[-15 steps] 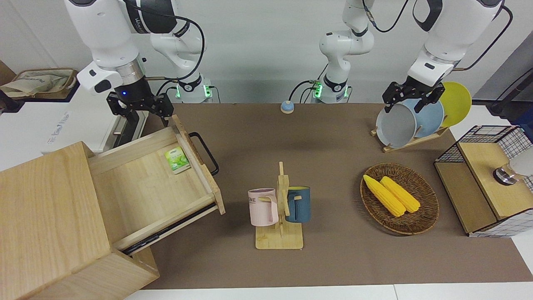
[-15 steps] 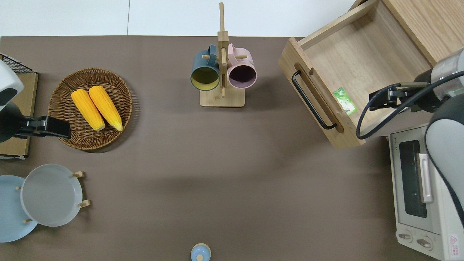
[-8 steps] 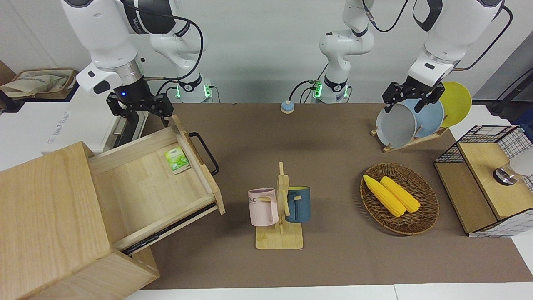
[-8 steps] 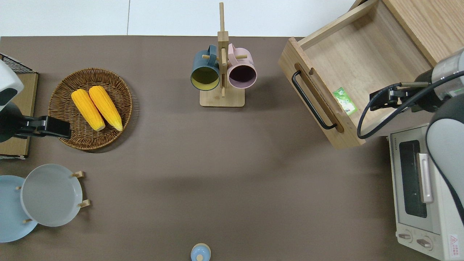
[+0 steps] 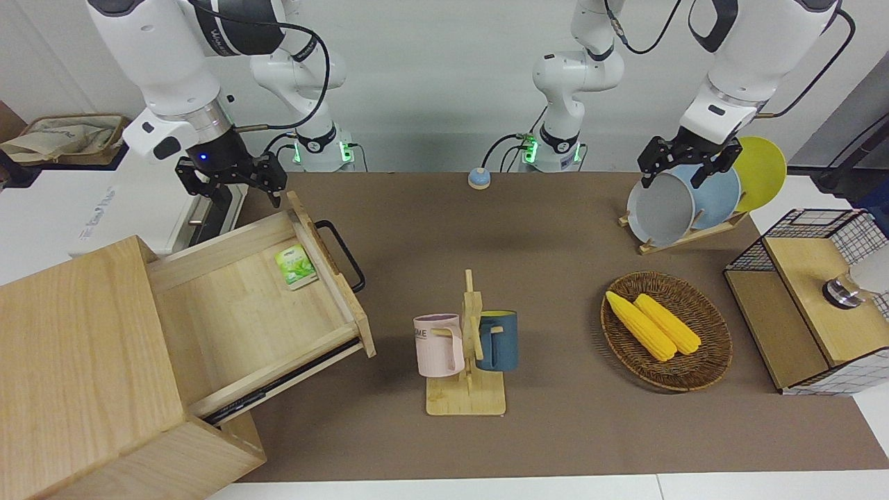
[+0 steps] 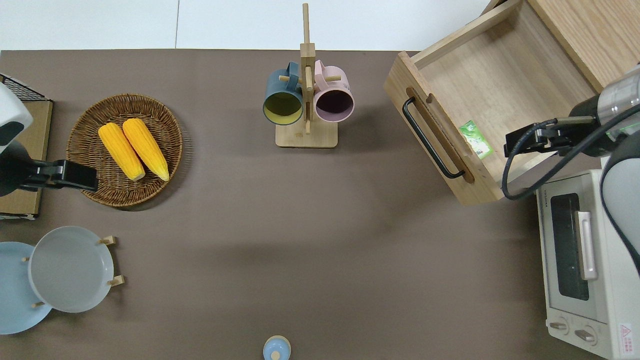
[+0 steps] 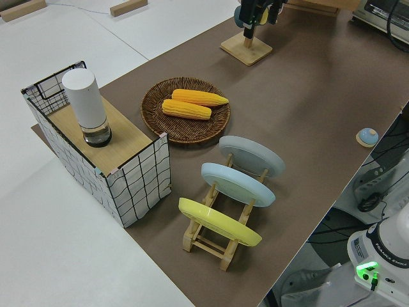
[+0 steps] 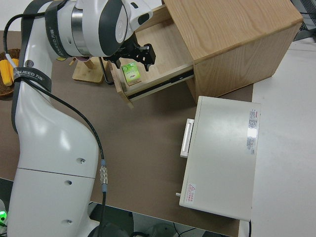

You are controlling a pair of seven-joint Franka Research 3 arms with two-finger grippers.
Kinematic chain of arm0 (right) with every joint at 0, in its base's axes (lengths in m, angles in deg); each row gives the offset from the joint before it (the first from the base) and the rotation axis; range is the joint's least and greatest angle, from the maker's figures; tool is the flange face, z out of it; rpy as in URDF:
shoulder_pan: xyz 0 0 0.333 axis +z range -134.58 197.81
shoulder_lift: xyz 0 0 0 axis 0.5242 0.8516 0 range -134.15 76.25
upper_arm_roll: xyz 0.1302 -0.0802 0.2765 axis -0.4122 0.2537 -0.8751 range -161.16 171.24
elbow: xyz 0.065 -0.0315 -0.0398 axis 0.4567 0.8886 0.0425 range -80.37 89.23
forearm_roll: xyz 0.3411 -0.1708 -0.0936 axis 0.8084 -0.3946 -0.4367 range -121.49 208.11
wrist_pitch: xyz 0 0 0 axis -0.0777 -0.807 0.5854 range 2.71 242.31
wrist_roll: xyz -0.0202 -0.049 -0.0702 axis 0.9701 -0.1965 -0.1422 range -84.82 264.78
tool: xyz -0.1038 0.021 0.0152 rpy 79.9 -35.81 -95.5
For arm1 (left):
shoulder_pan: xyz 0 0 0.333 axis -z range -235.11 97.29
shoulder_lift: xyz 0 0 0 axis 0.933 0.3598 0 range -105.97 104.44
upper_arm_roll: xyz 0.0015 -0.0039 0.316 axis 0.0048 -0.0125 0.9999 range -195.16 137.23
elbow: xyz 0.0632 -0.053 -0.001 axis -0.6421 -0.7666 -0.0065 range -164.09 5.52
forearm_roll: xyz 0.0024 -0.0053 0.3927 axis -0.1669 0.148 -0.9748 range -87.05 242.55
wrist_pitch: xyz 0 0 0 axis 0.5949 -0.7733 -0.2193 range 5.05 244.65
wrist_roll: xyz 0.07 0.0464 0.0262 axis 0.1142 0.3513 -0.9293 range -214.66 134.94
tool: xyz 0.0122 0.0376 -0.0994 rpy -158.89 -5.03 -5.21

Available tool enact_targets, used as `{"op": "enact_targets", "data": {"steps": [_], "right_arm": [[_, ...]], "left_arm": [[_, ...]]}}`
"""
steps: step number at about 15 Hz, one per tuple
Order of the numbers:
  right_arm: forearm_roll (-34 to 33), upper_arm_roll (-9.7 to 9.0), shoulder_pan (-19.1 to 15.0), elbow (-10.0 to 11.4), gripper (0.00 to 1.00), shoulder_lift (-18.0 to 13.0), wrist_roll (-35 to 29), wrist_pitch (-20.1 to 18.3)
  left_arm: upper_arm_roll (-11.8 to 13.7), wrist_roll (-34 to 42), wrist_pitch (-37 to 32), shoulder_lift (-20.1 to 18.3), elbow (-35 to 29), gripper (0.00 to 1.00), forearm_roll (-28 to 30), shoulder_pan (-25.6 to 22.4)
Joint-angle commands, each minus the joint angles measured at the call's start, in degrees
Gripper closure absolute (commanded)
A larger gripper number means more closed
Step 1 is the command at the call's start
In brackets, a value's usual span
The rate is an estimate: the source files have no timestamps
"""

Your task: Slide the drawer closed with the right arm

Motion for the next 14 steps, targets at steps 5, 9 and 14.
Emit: {"op": "enact_targets", "data": {"steps": [5,9,14], "right_arm": [[-3.04,-0.29,0.19,0.54,0.501,-0.63,1.56,-1.15],[-3.13,-0.38,0.19,0.54,1.0,-0.63,1.91,-1.51],[-3.04,-0.47,0.19,0.45,1.0,-0.63,2.08,-1.51]], "left_arm": [[-0.37,0.55,-1.13,0.65,1.4,0.01,-0.98,-0.22],[-0.37,0.55,-1.13,0.65,1.4,0.01,-0.98,-0.22],[-0.37,0.55,-1.13,0.65,1.49,0.01,-0.98,-0.22]]}}
